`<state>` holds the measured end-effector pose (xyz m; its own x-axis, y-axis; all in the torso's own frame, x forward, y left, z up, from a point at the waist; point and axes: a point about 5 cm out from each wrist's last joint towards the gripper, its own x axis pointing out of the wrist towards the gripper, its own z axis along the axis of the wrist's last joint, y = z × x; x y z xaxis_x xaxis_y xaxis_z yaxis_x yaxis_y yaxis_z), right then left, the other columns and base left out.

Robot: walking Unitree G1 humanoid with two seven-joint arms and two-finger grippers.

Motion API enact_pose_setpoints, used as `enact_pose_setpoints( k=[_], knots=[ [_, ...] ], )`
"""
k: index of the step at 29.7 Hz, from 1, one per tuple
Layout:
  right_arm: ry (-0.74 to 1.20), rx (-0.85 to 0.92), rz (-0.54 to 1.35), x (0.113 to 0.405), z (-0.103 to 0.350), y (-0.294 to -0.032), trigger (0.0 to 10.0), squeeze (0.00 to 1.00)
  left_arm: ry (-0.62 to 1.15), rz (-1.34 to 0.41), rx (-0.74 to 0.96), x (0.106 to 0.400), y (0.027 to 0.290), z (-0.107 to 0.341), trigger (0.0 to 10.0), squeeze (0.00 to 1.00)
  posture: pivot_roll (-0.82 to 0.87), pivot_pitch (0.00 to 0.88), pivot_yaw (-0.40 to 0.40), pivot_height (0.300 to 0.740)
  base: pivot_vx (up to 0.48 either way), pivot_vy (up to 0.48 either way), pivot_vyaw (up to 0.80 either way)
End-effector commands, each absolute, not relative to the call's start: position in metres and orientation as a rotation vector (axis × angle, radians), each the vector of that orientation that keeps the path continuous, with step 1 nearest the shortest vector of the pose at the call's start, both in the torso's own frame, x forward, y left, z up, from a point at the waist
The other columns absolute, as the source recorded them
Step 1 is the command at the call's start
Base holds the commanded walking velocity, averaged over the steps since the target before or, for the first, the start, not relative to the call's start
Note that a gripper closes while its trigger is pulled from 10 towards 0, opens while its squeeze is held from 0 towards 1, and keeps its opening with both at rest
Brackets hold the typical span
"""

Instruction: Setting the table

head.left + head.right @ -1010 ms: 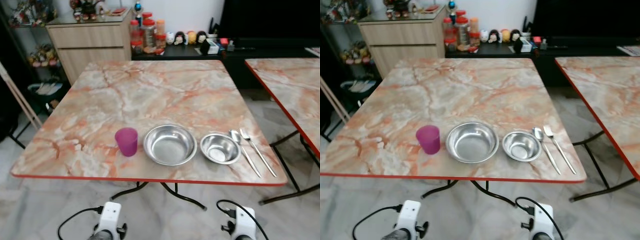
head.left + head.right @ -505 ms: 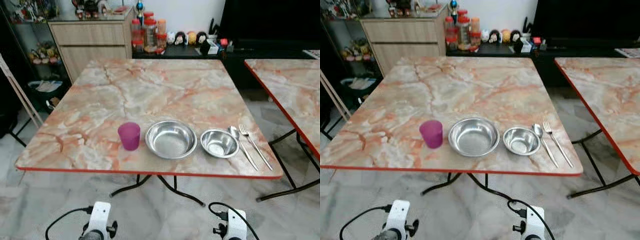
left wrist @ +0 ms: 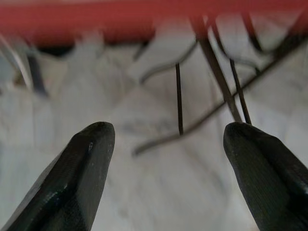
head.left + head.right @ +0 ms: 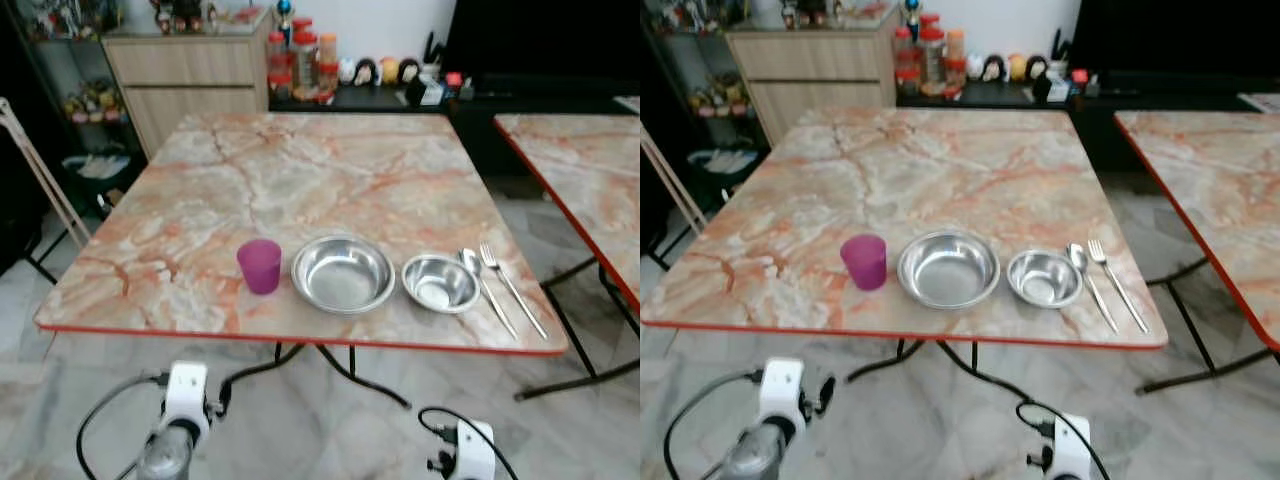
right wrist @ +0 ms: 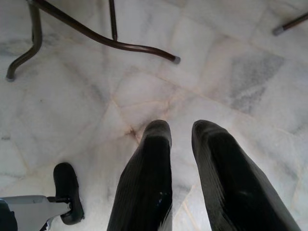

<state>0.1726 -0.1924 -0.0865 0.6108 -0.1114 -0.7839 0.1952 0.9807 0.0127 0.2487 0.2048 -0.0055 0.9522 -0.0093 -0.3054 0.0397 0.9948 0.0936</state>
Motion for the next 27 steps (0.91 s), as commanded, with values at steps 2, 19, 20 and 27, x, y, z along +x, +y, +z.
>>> enact_pose_setpoints(
  k=[2,19,20,27],
  knots=[
    [0.899,0.091,-0.162,0.173,-0.086,-0.193,10.0,0.00,0.279,-0.071,0.120,0.246,0.208,0.001,10.0,0.00,0.08,0.000,-0.018,0.740,0.000,0.000,0.00],
    [0.899,0.093,-0.155,0.174,-0.086,-0.191,10.0,0.00,0.224,-0.408,0.076,0.239,0.232,0.052,10.0,0.00,0.09,0.000,-0.028,0.740,0.000,0.000,0.00],
    [0.900,0.092,-0.154,0.174,-0.086,-0.191,10.0,0.00,0.210,-0.417,0.054,0.242,0.232,0.058,10.0,0.00,0.09,0.000,-0.031,0.740,0.000,0.000,0.00],
    [0.895,0.091,-0.150,0.176,-0.085,-0.191,10.0,0.00,0.117,-0.545,-0.110,0.254,0.209,0.093,10.0,0.00,0.09,0.000,-0.030,0.740,0.000,0.000,0.00]
  ],
)
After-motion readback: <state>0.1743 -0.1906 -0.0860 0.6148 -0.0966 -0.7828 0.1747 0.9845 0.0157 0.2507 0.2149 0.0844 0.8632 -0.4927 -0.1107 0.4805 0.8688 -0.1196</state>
